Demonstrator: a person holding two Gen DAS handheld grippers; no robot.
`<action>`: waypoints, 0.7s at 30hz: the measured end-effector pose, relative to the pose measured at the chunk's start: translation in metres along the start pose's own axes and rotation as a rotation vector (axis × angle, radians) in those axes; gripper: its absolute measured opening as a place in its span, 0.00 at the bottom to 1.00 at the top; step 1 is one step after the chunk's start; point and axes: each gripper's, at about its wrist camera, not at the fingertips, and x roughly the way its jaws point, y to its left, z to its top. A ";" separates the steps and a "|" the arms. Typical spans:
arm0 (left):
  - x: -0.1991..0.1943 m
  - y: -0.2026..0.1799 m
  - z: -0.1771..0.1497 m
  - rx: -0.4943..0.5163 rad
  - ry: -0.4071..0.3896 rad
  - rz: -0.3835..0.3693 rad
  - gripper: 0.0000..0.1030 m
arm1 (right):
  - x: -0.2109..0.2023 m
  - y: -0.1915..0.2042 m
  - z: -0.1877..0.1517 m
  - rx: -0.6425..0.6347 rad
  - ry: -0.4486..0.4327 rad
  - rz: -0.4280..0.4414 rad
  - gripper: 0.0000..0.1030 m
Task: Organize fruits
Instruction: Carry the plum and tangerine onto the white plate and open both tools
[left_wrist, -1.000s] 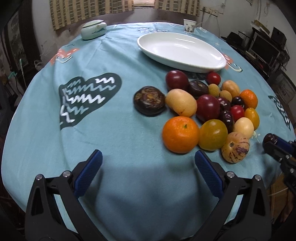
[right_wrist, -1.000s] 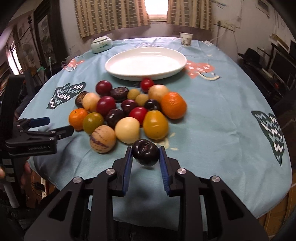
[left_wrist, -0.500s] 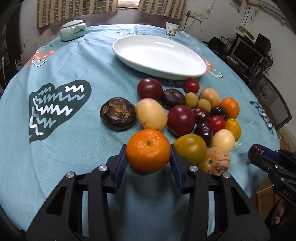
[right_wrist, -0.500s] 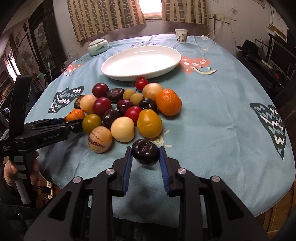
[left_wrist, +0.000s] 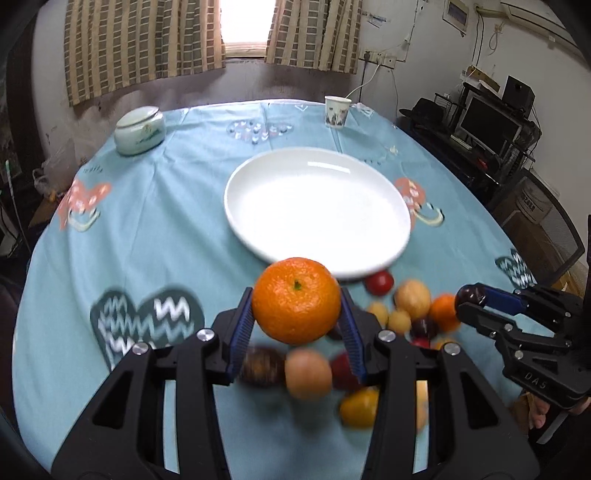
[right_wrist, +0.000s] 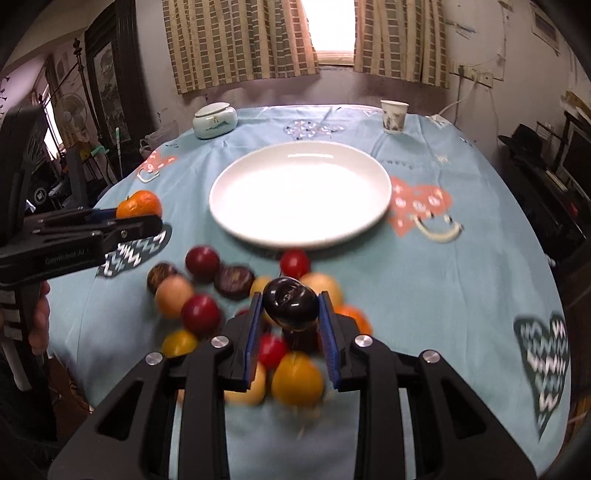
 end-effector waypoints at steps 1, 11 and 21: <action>0.009 0.002 0.016 0.002 0.008 0.001 0.44 | 0.008 -0.005 0.015 0.000 0.006 0.009 0.29; 0.151 0.011 0.148 -0.050 0.146 0.026 0.44 | 0.142 -0.047 0.152 -0.050 0.103 0.068 0.29; 0.214 0.019 0.160 -0.083 0.247 -0.002 0.47 | 0.212 -0.059 0.173 -0.080 0.190 0.057 0.33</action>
